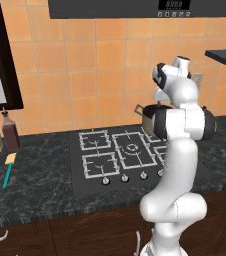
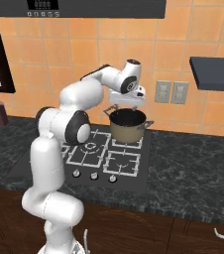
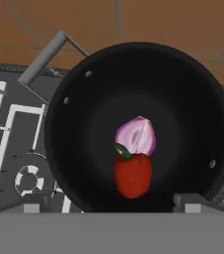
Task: Put the bell pepper and onion in the pot. Retrieve the spatula and lightly stir the vegetables in the pot.
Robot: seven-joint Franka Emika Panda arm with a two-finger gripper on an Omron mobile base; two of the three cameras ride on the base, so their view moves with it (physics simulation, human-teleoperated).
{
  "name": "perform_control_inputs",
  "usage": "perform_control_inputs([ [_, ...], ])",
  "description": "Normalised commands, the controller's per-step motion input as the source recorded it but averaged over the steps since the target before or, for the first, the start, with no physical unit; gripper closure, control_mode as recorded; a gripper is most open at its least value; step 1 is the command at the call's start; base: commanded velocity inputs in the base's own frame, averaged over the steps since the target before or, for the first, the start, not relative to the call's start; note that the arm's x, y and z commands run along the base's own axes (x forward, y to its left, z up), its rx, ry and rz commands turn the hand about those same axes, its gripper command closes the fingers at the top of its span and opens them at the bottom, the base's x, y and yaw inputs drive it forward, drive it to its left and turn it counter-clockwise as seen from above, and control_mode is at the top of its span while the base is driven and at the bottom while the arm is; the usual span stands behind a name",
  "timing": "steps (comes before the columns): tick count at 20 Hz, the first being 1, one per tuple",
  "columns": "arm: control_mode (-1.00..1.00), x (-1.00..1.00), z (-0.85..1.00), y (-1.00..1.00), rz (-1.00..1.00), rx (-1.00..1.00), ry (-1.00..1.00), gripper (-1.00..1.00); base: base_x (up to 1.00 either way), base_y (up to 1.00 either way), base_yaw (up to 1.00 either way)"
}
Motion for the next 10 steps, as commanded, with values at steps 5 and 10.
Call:
perform_control_inputs([
  [5,-1.00,-1.00,0.75,0.33,-0.06,-0.05,-0.19,-1.00,0.00,0.00,0.00],
  [10,-1.00,-1.00,0.53,0.38,-0.11,-0.01,-0.34,-1.00,0.00,0.00,0.00],
])
